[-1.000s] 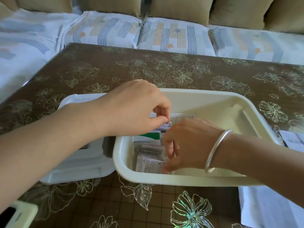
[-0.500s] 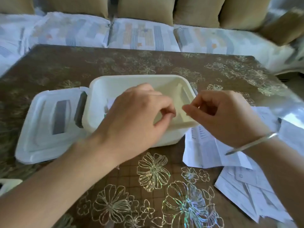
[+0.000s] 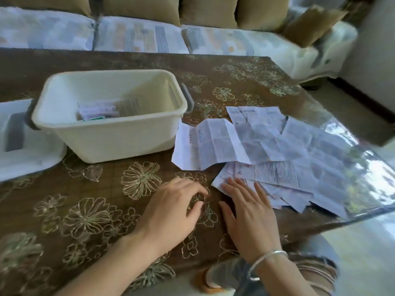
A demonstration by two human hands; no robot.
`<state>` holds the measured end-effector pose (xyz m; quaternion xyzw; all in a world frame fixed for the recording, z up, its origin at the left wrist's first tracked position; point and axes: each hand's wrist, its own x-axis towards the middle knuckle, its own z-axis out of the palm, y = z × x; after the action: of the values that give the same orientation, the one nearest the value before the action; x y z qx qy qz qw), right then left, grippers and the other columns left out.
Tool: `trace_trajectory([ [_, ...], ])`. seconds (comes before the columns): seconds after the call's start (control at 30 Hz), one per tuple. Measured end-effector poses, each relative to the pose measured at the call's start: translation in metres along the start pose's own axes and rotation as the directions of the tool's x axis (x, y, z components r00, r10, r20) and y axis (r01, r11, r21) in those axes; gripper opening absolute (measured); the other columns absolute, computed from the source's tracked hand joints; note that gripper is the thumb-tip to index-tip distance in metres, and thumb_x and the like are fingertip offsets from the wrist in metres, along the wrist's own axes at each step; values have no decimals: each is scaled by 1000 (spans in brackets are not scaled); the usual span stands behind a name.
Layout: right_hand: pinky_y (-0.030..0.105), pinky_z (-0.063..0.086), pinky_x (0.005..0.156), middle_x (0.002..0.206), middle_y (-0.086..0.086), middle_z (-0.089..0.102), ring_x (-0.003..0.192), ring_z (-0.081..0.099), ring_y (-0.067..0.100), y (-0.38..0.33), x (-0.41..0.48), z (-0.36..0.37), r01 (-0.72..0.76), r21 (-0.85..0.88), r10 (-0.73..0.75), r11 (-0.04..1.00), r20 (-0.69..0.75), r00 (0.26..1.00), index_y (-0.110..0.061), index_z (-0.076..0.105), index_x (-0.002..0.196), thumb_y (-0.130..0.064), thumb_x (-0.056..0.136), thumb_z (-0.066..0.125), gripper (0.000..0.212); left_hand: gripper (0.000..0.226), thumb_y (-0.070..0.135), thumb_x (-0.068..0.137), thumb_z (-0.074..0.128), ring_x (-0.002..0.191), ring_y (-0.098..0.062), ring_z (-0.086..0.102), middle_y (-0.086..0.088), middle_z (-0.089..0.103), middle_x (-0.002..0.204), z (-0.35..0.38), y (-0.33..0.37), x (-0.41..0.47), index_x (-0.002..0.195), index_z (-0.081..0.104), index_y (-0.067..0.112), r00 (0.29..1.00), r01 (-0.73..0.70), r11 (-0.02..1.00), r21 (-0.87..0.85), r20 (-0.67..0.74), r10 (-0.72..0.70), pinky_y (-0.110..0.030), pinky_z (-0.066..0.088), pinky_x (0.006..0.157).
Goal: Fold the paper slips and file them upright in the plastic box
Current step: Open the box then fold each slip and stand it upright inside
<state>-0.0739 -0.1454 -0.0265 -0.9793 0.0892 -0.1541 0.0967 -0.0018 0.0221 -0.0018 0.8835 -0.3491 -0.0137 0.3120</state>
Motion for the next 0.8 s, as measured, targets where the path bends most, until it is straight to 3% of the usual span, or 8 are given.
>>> trace_trajectory([
  [0.07, 41, 33, 107, 118, -6, 68, 115, 62, 12, 3, 1, 3, 42, 26, -41, 999, -47, 998, -26, 71, 103, -36, 91, 44, 31, 23, 24, 91, 63, 107, 5, 52, 23, 63, 109, 1, 0, -4, 112, 67, 32, 1000, 5, 1000, -9, -6, -5, -14, 37, 98],
  [0.13, 38, 36, 104, 110, -4, 72, 105, 67, 11, 4, 2, 5, 134, 79, -123, 988, -124, 985, -23, 72, 96, -24, 89, 57, 17, 24, 22, 91, 64, 106, 7, 50, 24, 62, 109, 0, 0, -10, 112, 67, 31, 1000, 15, 1000, -18, -1, -15, -2, 30, 93],
  [0.23, 24, 49, 94, 107, -8, 73, 103, 67, 7, 1, -2, 3, 210, 137, -192, 968, -133, 972, -23, 73, 100, -17, 83, 65, 20, 29, 20, 90, 65, 109, 10, 48, 24, 60, 114, -2, -4, -22, 116, 65, 31, 999, 41, 999, -34, 5, -41, 4, 25, 93],
  [0.37, 21, 54, 82, 108, -13, 72, 106, 64, 0, -6, -12, -1, 327, 204, -300, 923, -153, 942, -24, 72, 104, -16, 89, 59, 22, 43, 17, 85, 71, 121, 9, 44, 22, 54, 129, -3, -12, -37, 125, 61, 29, 999, 43, 998, -51, -11, -44, 1, 20, 103],
  [0.5, 22, 55, 79, 105, -11, 72, 100, 66, 3, -17, -25, 3, 369, 305, -326, 878, -183, 927, -21, 71, 104, -20, 95, 51, 23, 53, 37, 78, 76, 130, 7, 38, 22, 50, 136, -3, -19, -50, 127, 60, 31, 1000, -9, 999, -43, 2, 10, -13, 25, 112],
  [0.57, 16, 52, 70, 95, -13, 72, 85, 67, 1, -24, -30, 4, 293, 410, -226, 864, -204, 953, -21, 71, 102, -20, 94, 51, 22, 52, 47, 75, 73, 129, 3, 42, 20, 56, 131, -3, -23, -56, 123, 64, 29, 999, -17, 999, -38, -27, 16, -27, 35, 112],
  [0.67, 10, 48, 64, 86, -16, 70, 74, 64, -2, -36, -35, 5, 224, 530, -133, 818, -205, 970, -23, 70, 100, -20, 93, 54, 18, 32, 44, 77, 71, 115, -2, 56, 19, 67, 108, -9, -26, -63, 102, 73, 25, 991, -19, 999, -35, -132, 14, -34, 46, 100],
  [0.8, 30, 54, 62, 87, -15, 71, 75, 68, 3, -54, -35, 2, 213, 637, -173, 741, -126, 977, -27, 67, 104, -27, 93, 55, 16, 23, 46, 82, 58, 84, 0, 60, 21, 66, 82, -18, -27, -79, 81, 71, 27, 970, 10, 999, -32, -243, -18, -26, 46, 81],
])
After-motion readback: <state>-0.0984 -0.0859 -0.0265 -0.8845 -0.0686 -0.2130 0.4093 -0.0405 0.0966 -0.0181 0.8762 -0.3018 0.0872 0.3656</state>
